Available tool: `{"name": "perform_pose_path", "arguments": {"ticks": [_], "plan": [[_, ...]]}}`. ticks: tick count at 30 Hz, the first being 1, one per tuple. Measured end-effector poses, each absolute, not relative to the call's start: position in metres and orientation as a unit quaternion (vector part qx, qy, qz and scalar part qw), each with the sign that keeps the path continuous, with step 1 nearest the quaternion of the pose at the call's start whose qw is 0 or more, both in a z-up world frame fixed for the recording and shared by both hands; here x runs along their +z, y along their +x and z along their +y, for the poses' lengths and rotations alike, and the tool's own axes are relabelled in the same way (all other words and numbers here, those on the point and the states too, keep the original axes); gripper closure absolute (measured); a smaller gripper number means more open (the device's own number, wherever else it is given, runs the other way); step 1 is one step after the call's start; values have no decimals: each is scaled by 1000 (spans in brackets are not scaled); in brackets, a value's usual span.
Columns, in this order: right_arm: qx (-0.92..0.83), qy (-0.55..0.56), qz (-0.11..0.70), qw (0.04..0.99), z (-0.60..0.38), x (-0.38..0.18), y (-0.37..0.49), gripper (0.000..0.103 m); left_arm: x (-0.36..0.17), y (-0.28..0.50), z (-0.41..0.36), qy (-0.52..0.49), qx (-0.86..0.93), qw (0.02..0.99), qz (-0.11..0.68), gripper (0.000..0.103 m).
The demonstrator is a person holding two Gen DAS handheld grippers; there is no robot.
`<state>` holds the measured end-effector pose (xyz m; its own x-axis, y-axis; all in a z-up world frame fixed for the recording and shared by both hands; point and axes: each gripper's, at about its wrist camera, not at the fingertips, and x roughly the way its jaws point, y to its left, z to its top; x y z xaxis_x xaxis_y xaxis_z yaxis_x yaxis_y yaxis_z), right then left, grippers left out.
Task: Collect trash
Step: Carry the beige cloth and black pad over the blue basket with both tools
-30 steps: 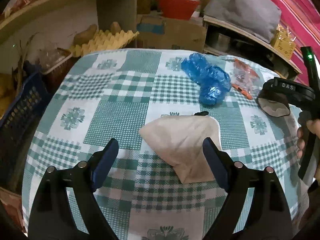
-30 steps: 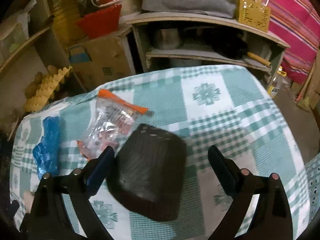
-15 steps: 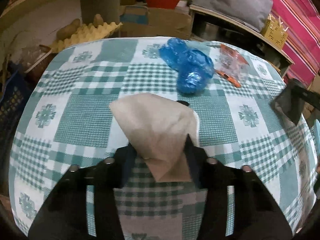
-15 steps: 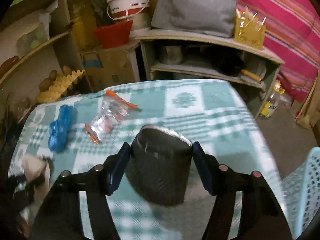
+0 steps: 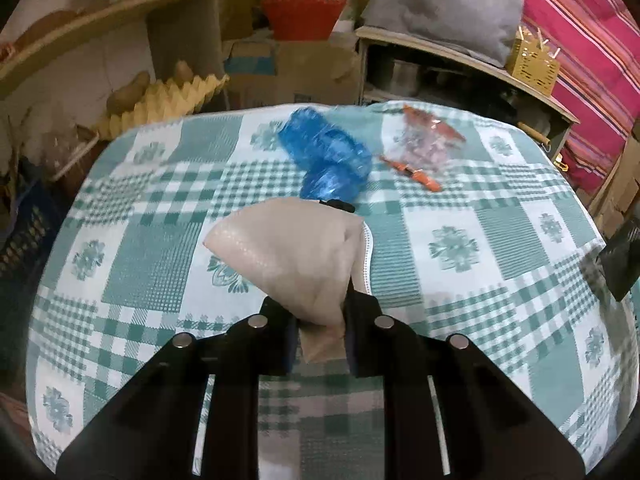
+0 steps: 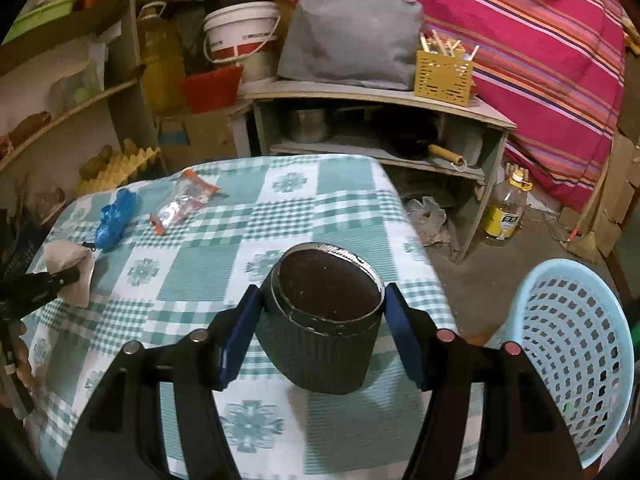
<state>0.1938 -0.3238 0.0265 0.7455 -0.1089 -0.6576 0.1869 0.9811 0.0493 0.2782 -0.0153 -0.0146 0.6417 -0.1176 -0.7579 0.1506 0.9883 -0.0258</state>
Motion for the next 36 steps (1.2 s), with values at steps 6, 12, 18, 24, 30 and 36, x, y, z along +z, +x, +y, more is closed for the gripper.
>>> {"name": "perform_pose_path", "arguments": {"ticks": [6, 12, 18, 24, 30, 36], "plan": [[-101, 70, 327, 937, -350, 34, 178, 41, 9, 264, -42, 24, -89, 918, 386, 86], [-132, 82, 304, 940, -390, 47, 152, 41, 28, 246, -97, 40, -134, 923, 360, 86], [-182, 101, 284, 936, -448, 55, 117, 41, 38, 226, -165, 69, -183, 920, 340, 86], [-218, 126, 278, 927, -501, 51, 81, 41, 41, 202, -242, 94, -240, 910, 325, 86], [-239, 134, 278, 921, -537, 45, 53, 41, 36, 172, -312, 127, -288, 897, 309, 86], [-259, 148, 280, 913, -570, 37, 28, 41, 31, 148, -369, 139, -329, 883, 304, 86]]}}
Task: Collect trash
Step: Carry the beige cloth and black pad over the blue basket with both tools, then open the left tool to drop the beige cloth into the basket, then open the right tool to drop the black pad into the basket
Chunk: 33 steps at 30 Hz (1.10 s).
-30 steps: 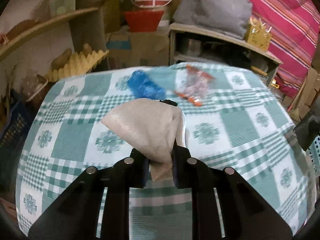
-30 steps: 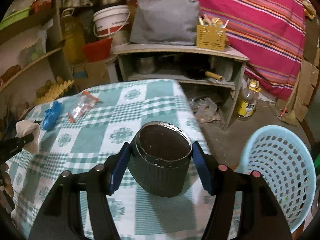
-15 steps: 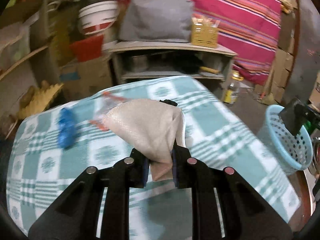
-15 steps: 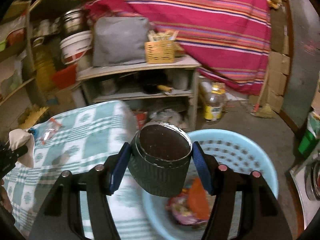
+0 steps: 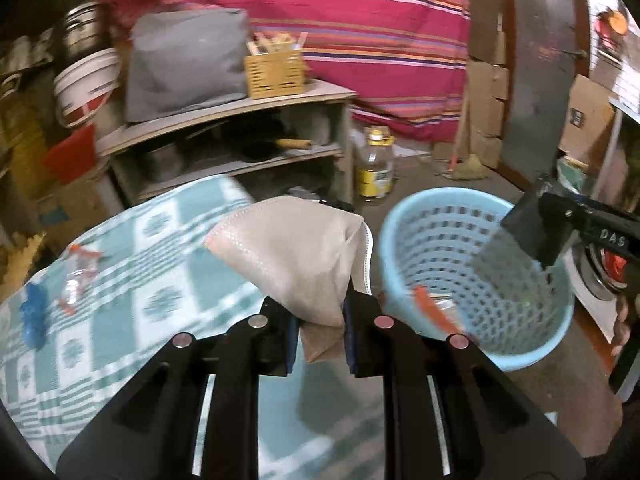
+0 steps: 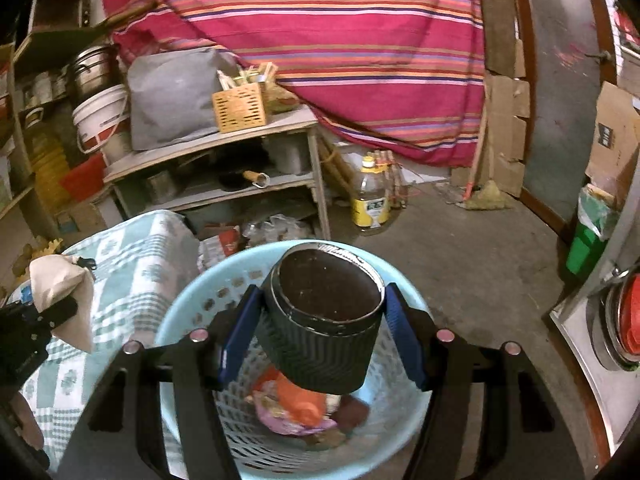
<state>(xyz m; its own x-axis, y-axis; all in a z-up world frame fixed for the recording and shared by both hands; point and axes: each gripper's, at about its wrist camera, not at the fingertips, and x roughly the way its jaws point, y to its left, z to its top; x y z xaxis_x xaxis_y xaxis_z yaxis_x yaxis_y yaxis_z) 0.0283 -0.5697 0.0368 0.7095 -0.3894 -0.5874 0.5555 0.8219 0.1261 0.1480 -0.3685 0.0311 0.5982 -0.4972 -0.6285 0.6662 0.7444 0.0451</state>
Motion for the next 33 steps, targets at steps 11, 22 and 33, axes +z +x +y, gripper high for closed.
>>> {"name": "perform_pose_path", "arguments": {"ticks": [11, 22, 33], "plan": [[-263, 161, 279, 909, -588, 29, 13, 41, 11, 120, -453, 142, -386, 860, 302, 83], [-250, 146, 296, 910, -573, 26, 29, 41, 10, 127, -445, 133, -367, 871, 298, 38], [-247, 123, 312, 909, -546, 27, 52, 39, 42, 144, -351, 122, -291, 909, 271, 14]]}}
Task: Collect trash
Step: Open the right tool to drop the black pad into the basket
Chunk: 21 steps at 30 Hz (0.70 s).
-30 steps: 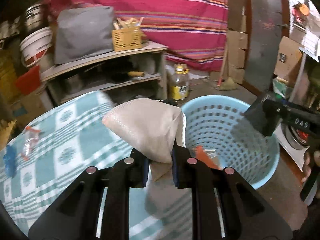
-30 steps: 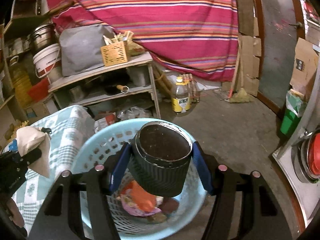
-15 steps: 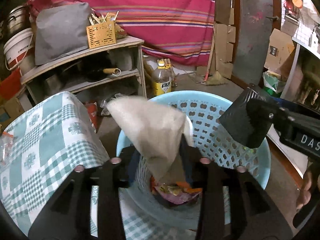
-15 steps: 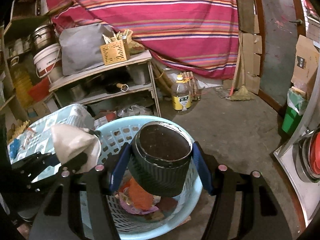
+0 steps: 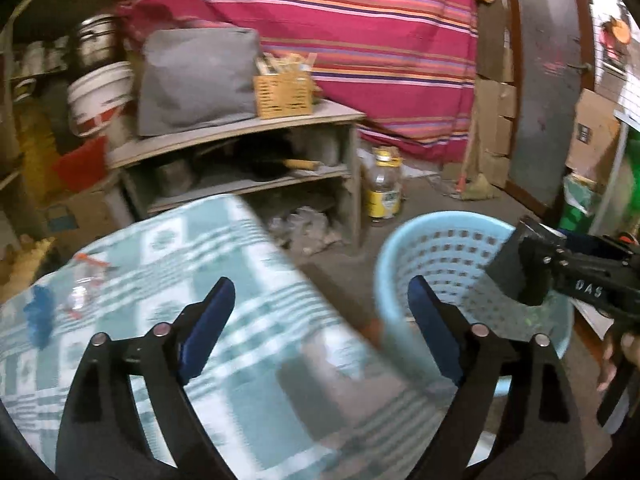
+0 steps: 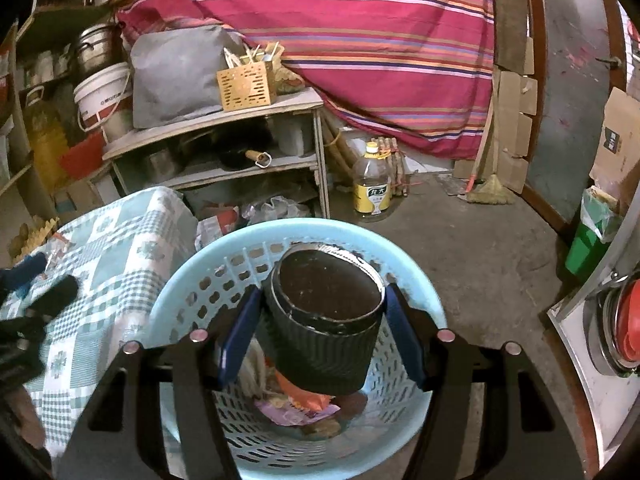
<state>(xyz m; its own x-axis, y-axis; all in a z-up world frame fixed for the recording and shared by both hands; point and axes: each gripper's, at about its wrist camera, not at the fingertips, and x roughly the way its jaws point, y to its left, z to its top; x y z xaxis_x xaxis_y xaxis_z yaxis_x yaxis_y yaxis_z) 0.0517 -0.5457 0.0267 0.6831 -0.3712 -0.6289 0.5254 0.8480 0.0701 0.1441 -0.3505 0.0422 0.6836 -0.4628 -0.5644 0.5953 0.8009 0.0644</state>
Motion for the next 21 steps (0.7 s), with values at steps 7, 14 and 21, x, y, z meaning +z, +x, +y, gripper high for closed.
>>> {"name": "perform_pose_path", "arguments": {"ticks": [7, 14, 21], "plan": [[-267, 97, 304, 909, -512, 36, 66, 19, 56, 162, -261, 101, -224, 931, 269, 7], [-241, 89, 286, 923, -458, 42, 93, 13, 50, 188, -163, 85, -141, 946, 279, 6], [-191, 74, 281, 938, -388, 30, 137, 11, 32, 222, -71, 41, -57, 950, 305, 6]]}}
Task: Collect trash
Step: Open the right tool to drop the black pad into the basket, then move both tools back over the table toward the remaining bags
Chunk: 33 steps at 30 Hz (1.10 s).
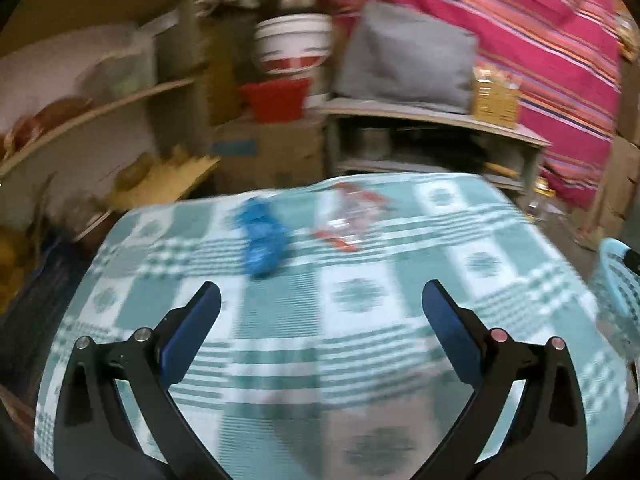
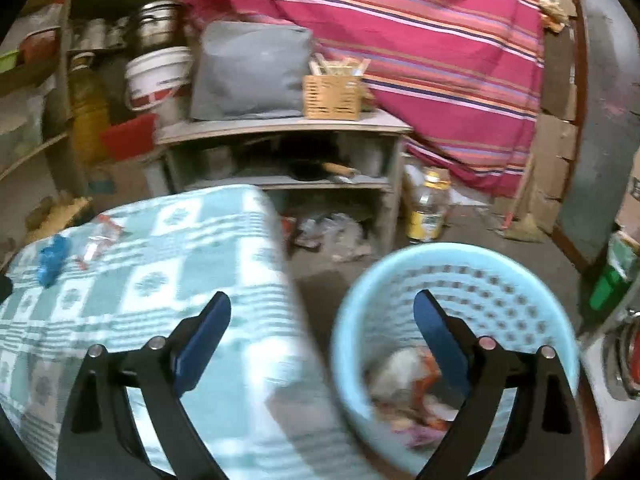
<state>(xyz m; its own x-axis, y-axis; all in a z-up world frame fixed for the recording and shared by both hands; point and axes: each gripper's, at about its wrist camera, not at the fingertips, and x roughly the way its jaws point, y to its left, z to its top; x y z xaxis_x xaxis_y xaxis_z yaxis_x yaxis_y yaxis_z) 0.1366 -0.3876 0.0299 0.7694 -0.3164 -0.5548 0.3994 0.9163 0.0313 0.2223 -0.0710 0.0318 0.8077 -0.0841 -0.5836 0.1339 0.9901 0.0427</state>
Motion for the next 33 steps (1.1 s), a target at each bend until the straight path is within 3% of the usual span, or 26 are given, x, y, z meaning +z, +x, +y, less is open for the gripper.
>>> {"name": "perform_pose_path", "arguments": {"ticks": [7, 15, 20, 26, 28, 29, 33], "plan": [[-140, 48, 297, 943, -330, 18, 175, 11, 11, 255, -17, 16, -9, 944, 329, 6], [-105, 18, 320, 942, -296, 16, 220, 9, 8, 298, -18, -1, -23, 942, 336, 6], [-98, 13, 331, 938, -289, 17, 247, 9, 2, 341, -39, 39, -29, 937, 347, 7], [-89, 2, 350, 932, -279, 17, 273, 9, -26, 372, -44, 54, -45, 913, 402, 38], [-81, 0, 355, 931, -271, 17, 282, 9, -29, 372, -38, 48, -58, 910, 408, 64], [-76, 0, 358, 931, -266, 17, 287, 9, -29, 372, -34, 44, -62, 909, 411, 70], [-62, 1, 365, 929, -247, 17, 305, 9, -23, 361, -14, 20, -57, 908, 414, 73]]}}
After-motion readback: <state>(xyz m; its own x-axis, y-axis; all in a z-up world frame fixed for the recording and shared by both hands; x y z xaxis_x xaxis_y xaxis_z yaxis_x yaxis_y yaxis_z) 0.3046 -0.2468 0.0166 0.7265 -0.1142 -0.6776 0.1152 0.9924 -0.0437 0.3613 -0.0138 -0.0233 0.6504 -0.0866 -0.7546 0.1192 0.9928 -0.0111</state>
